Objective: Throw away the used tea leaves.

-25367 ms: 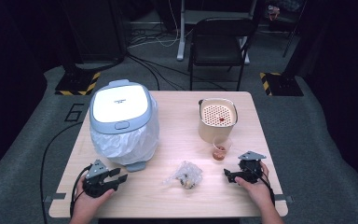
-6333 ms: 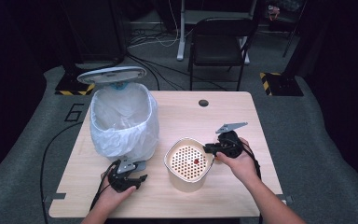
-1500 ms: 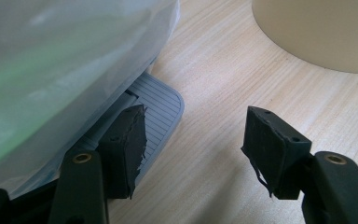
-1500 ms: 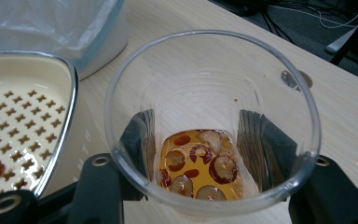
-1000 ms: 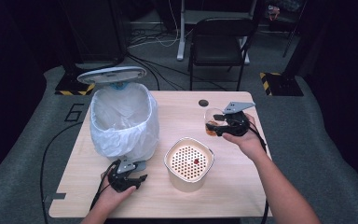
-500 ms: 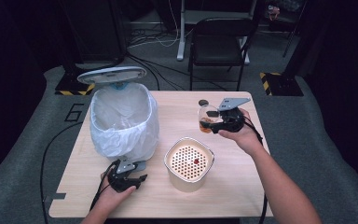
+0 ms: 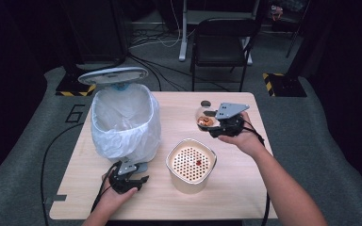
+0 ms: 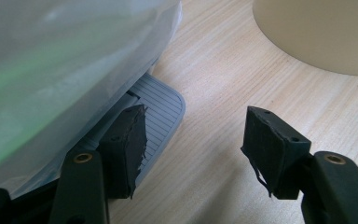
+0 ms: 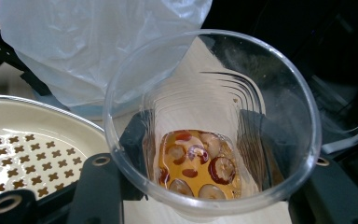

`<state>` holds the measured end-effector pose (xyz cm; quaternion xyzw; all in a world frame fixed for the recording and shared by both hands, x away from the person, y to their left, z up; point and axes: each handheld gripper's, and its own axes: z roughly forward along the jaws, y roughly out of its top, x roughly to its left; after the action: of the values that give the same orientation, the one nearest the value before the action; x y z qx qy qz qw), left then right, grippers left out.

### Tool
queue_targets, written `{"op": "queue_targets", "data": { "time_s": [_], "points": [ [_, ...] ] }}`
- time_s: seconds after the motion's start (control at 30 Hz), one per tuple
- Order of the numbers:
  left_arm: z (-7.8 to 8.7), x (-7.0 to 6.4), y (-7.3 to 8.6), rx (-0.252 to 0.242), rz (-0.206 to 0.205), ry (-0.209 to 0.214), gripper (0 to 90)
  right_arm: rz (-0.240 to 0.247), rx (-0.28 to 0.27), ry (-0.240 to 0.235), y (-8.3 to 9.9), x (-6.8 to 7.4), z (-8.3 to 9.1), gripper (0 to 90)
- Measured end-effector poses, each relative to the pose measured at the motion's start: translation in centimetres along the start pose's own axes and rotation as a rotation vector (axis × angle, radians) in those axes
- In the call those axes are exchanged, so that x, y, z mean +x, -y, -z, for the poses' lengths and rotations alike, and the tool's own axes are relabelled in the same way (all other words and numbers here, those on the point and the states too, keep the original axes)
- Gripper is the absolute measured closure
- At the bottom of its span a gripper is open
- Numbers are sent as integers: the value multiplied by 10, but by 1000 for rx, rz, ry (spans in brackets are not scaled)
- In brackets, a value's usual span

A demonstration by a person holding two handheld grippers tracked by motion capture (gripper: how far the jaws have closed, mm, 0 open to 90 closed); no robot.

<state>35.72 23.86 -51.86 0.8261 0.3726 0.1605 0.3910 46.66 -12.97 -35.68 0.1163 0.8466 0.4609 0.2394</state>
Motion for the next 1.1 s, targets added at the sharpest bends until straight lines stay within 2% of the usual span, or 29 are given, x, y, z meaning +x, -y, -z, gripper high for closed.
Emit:
{"op": "queue_targets", "data": {
  "time_s": [0.1, 0.2, 0.43, 0.47, 0.6, 0.67, 0.7, 1.1],
  "points": [
    [0, 0, 0, 3, 1, 0, 392, 89, 0, 28, -5, 10, 2, 470],
    [0, 0, 0, -1, 0, 0, 392, 162, 14, 36, -7, 20, 3, 471],
    [0, 0, 0, 3, -1, -3, 392, 274, 17, 54, -9, 36, 6, 477],
    [1, 0, 0, 15, -8, 3, 392, 300, 22, 61, -9, 38, 6, 478],
    [1, 0, 0, 12, -5, 1, 392, 403, 43, 94, -8, 49, 8, 480],
    [0, 0, 0, 2, 0, -3, 392, 426, 48, 97, -7, 53, 9, 482],
    [1, 0, 0, 12, -5, 1, 392, 440, 56, 102, -6, 55, 9, 482],
    [0, 0, 0, 7, -7, -3, 392, 653, 90, 148, -7, 79, 7, 484]
  ]
}}
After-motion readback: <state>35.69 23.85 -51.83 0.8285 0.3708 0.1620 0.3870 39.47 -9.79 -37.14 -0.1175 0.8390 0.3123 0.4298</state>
